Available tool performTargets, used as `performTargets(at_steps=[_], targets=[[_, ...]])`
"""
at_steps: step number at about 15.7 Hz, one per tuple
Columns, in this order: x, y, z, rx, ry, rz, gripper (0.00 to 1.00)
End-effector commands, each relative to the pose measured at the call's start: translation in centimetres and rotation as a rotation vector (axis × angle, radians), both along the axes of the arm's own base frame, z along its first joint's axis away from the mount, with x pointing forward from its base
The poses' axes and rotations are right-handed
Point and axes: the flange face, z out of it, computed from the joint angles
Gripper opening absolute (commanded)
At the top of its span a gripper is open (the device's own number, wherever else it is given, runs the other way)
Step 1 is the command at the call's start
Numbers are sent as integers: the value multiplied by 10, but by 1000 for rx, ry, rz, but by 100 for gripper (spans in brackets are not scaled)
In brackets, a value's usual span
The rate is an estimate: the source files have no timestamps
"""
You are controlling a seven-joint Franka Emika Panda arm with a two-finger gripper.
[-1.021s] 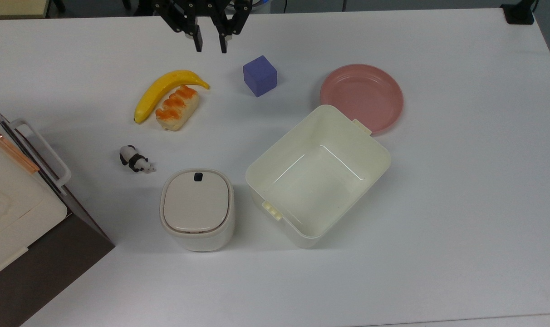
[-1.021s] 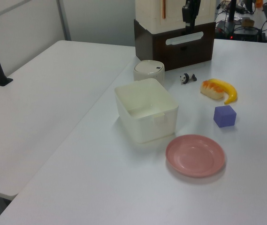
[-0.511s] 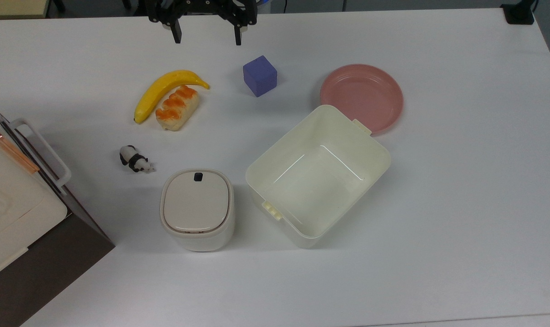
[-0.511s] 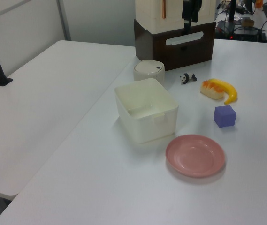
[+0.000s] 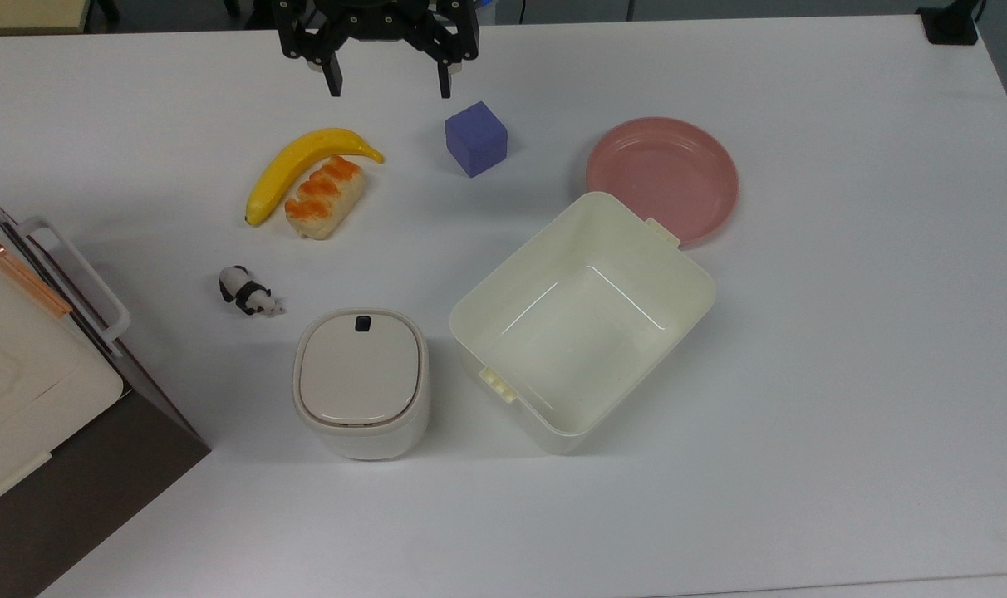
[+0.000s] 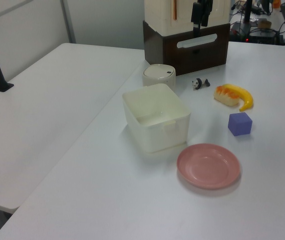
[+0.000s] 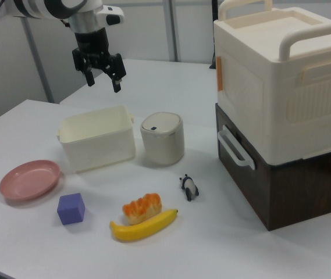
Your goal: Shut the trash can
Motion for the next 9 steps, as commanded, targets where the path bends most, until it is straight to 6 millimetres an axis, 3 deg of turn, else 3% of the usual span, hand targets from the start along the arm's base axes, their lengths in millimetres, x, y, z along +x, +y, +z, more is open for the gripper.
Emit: performTargets(at_steps=[1, 9], targets=[[-10, 2, 2, 18, -15, -2, 100], [-10, 3, -2, 18, -5, 0, 100]])
